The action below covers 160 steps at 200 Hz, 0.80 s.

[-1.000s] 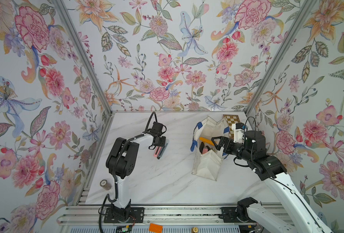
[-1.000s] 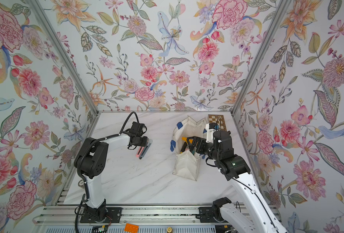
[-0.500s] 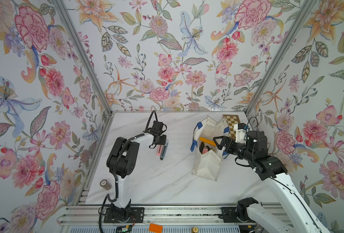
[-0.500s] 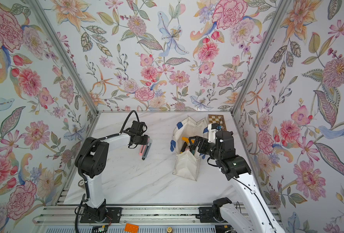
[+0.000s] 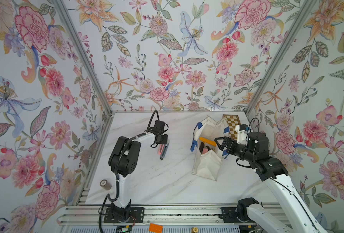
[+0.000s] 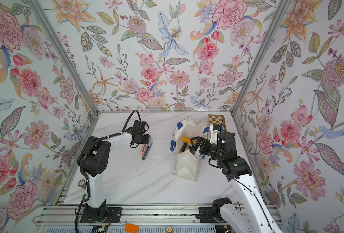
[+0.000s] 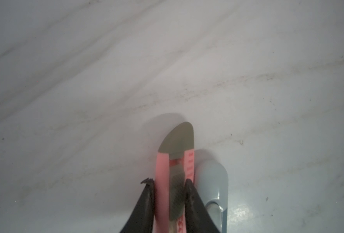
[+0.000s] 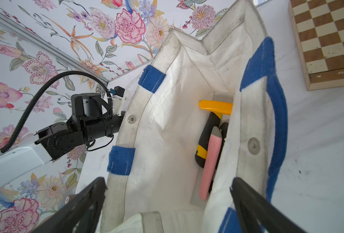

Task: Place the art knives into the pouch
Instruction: Pick up the utility knife at the center of the board.

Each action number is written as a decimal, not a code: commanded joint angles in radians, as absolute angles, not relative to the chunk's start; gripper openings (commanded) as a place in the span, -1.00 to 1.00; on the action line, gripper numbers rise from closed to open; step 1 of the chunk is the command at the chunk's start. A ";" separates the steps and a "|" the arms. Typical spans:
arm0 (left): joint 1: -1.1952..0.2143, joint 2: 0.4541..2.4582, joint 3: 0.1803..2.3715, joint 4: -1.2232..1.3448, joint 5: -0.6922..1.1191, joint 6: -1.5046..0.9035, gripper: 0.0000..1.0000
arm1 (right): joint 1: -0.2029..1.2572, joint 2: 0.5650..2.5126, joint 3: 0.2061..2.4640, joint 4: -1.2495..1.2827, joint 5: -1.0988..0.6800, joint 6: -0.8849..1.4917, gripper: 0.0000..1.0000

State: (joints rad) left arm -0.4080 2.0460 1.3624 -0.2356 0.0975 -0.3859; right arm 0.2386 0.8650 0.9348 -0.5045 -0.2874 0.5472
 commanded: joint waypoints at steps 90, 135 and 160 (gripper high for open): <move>-0.472 2.113 1.392 -0.369 0.044 -0.373 -0.33 | 0.178 0.828 0.903 -0.505 -0.331 0.538 0.98; -0.494 2.147 1.424 -0.399 0.009 -0.370 -0.33 | 0.157 0.825 0.896 -0.506 -0.352 0.529 0.98; -0.501 2.162 1.439 -0.421 -0.026 -0.368 -0.32 | 0.143 0.818 0.890 -0.504 -0.366 0.527 0.98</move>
State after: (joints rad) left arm -0.4885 2.0960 1.4395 -0.2989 0.0204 -0.3805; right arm 0.1555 0.8364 0.9016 -0.5049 -0.3405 0.5453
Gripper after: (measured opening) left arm 0.335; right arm 0.991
